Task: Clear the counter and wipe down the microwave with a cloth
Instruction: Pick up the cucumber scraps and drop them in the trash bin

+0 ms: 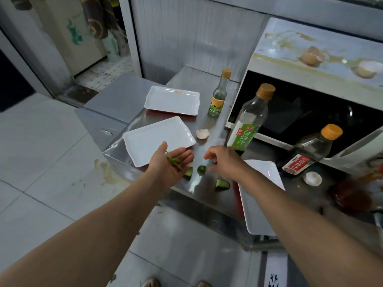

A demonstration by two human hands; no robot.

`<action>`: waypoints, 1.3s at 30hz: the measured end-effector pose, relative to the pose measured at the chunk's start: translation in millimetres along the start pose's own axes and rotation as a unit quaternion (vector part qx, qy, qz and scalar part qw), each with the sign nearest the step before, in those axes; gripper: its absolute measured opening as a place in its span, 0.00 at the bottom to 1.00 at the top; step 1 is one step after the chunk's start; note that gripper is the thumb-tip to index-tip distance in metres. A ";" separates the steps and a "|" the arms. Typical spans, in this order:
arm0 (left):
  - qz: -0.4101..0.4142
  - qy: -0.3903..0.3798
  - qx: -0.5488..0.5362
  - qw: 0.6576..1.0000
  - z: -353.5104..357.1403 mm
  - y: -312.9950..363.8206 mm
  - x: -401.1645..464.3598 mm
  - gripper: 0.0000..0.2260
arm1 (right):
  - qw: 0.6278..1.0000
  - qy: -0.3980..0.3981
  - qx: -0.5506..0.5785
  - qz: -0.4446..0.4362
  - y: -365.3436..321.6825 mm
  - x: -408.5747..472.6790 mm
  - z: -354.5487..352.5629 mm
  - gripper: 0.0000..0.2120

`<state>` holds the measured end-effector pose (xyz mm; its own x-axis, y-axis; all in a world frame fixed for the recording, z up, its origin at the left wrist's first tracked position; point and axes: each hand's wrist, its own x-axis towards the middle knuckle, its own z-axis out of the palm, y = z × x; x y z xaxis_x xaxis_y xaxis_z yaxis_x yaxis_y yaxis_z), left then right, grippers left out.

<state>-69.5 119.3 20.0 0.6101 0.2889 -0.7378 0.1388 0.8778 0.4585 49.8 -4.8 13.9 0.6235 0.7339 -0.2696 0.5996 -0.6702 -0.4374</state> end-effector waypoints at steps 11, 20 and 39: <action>-0.008 0.019 -0.010 1.000 -25.9 -4.1 21.8 0.27 | 0.999 0.013 -0.051 0.008 14.7 25.7 52.8 0.17; -0.003 0.016 -0.012 1.000 -24.0 -5.3 19.1 0.26 | 0.999 0.035 -0.037 0.010 13.7 26.1 51.0 0.08; -0.003 -0.084 -0.063 0.994 7.3 9.1 -17.5 0.26 | 0.981 0.117 0.075 -0.136 -65.4 -11.4 -26.2 0.14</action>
<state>-73.2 119.5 40.6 0.7334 0.2253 -0.6413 0.0494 0.9233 0.3809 16.6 27.7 68.1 0.5592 0.8259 0.0721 0.6903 -0.4157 -0.5922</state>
